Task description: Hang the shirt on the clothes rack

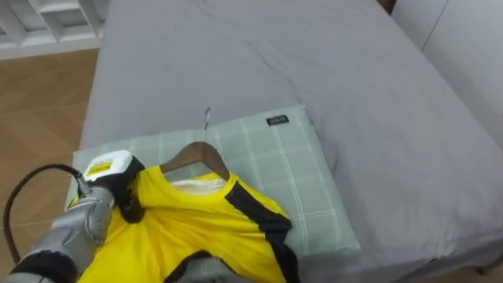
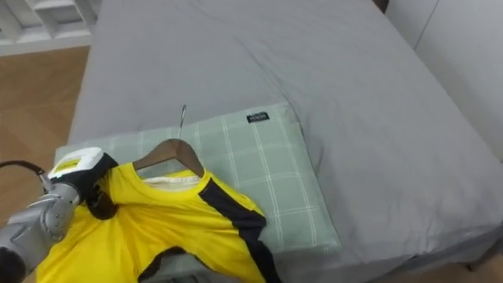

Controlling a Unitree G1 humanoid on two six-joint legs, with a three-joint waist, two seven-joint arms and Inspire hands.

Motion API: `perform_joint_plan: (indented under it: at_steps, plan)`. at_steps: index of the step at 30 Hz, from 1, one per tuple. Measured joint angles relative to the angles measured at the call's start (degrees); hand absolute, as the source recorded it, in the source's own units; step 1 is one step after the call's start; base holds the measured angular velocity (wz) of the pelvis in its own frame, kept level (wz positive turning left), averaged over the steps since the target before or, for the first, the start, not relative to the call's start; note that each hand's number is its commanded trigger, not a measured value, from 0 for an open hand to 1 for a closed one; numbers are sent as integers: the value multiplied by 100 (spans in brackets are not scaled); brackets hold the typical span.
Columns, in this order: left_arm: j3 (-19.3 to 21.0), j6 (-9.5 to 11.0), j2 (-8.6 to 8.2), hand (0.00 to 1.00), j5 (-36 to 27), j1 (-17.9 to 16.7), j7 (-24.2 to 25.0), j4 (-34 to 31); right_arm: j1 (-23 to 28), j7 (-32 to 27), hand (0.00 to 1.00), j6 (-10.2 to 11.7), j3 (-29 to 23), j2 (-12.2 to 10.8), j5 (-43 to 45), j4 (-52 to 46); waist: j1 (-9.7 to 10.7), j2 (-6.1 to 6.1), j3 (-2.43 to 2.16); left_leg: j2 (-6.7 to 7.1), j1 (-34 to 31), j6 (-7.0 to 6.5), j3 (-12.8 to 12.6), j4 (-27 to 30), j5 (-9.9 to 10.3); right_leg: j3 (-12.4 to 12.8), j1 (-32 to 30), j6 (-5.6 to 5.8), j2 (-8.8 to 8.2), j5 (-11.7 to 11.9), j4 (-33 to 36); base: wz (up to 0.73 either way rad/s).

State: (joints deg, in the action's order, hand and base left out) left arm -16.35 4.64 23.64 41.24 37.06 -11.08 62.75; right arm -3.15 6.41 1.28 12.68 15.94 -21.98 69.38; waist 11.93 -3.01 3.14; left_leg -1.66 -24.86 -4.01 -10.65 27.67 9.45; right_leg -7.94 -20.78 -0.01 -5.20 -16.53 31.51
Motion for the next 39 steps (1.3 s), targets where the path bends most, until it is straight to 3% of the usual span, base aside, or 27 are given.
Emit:
perform_joint_plan:
  at_steps: [1,2,3,6,9,17,21,26,31,36,39]
  plan:
    - [61,-2,0,100,4,-110,-13,-94,38,3,0,1,-2,-1,5,-4,-11,-2,-21,20,90,8,0,-59,-6,-15,95,1,-10,1,-53,7]
    - [156,-7,0,100,121,-330,-23,-340,136,13,0,7,-26,-1,-2,-2,-85,-13,-109,31,233,20,5,-172,-14,-15,243,9,-3,6,-182,4]
    - [293,2,2,100,259,-556,-75,-611,219,62,0,7,-64,0,12,16,-143,1,-165,44,390,37,14,-306,-32,-22,396,14,4,24,-310,5]
    - [697,-18,-15,100,458,-1237,-275,-1163,363,143,0,8,-276,-22,113,118,-138,1,-224,129,865,78,126,-621,-79,-166,1001,28,39,118,-801,18]
    - [725,-68,-44,100,462,-1845,-376,-1672,584,206,0,6,-388,-20,5,187,-206,57,-304,136,1245,87,192,-810,-78,-236,1471,43,61,150,-1157,13]
    - [739,-207,-150,100,446,-2398,-378,-2273,895,317,0,-9,-947,-59,-92,196,-374,32,-312,162,1679,141,323,-1042,-40,-345,2131,62,147,329,-1862,6]
    - [739,-224,-319,100,444,-2636,-378,-2621,907,309,0,-11,-1191,-183,-176,281,-382,32,-308,235,1969,157,381,-1225,-49,-341,2464,59,173,430,-2108,0]
    - [782,-217,-380,100,446,-3122,-379,-3221,980,280,0,-11,-1418,-274,-149,236,-382,42,-309,245,2050,186,383,-1233,-28,-340,2581,58,175,431,-2197,0]
    - [988,-207,-413,100,446,-3196,-396,-3377,967,101,0,-12,-1830,-271,18,247,-412,64,-299,245,2095,187,326,-1249,-27,-310,2607,57,174,430,-2191,-3]
    - [1207,-225,-463,100,442,-3198,-429,-3375,935,-335,0,-18,-2304,-242,773,317,-397,158,-271,241,2213,196,329,-1305,-21,-292,2684,52,177,421,-2184,-2]
    - [1207,-264,-463,100,439,-3231,-428,-3400,897,-546,0,-138,-2422,-159,1181,371,-398,217,-289,246,2257,196,334,-1349,-22,-282,2705,53,180,420,-2180,0]
